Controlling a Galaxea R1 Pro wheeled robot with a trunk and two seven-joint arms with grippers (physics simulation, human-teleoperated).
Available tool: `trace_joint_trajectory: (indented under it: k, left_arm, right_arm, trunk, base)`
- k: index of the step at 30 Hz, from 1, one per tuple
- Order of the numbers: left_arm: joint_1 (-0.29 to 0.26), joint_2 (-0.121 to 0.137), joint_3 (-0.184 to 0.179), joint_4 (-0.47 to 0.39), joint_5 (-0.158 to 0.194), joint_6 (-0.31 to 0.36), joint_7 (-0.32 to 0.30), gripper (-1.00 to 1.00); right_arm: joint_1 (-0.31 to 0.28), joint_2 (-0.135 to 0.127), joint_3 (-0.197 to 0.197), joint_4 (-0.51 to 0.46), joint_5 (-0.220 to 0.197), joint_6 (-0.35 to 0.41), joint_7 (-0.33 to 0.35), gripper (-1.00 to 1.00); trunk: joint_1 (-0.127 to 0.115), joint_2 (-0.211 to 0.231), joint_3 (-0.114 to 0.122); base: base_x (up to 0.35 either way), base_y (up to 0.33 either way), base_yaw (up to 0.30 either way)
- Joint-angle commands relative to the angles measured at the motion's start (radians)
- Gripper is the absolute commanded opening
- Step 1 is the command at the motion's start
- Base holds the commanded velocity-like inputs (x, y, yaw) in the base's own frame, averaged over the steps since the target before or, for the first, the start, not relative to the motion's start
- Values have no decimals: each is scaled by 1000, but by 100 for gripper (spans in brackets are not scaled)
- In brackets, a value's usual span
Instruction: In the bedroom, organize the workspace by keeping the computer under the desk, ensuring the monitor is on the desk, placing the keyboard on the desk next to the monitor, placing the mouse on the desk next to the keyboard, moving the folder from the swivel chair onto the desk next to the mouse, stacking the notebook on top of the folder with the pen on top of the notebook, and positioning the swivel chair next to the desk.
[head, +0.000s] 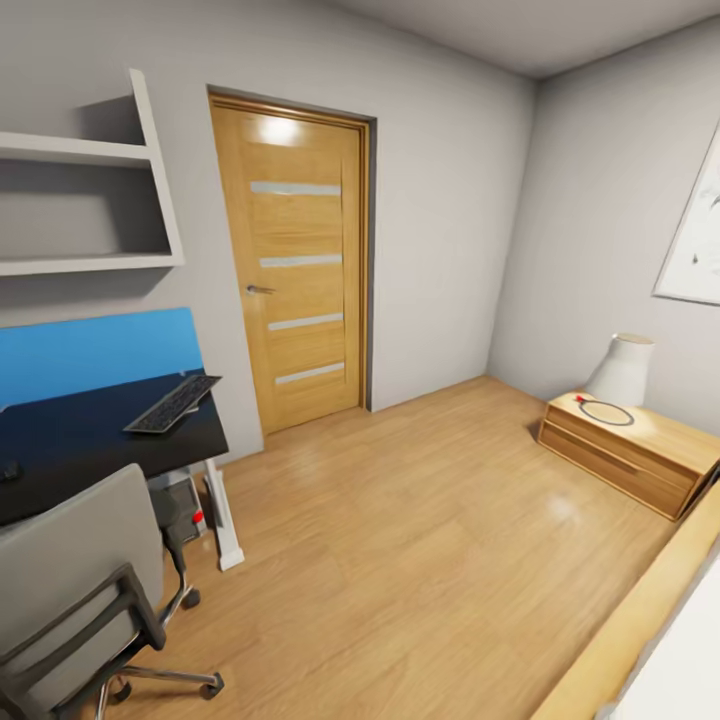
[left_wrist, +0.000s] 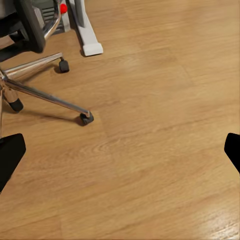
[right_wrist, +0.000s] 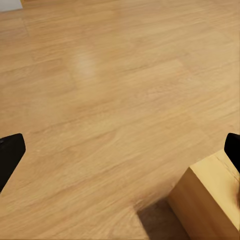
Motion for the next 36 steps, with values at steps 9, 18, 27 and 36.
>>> trace_joint_trajectory:
  k: [9, 18, 27, 36]
  left_arm:
    - [0, 0, -4, -1, 0, 0, 7, 100]
    - [0, -1, -5, -1, 0, 5, 7, 100]
    - [0, -1, -5, -1, 0, 6, 7, 100]
    - [0, -1, -5, -1, 0, 6, 7, 100]
  right_arm:
    - [-1, -2, 3, 2, 8, -3, -10, 100]
    - [-1, -2, 3, 5, 9, -2, -9, 100]
    - [-1, -2, 3, 2, 8, -2, -10, 100]
    - [-1, -2, 3, 2, 9, -2, -9, 100]
  trunk:
    - [1, -1, -6]
    - [1, -1, -6]
    - [1, -1, -6]
    - [1, -1, -6]
  base:
    - [316, 35, 1]
    - [319, 92, 0]
    - [319, 127, -1]
    - [320, 103, -184]
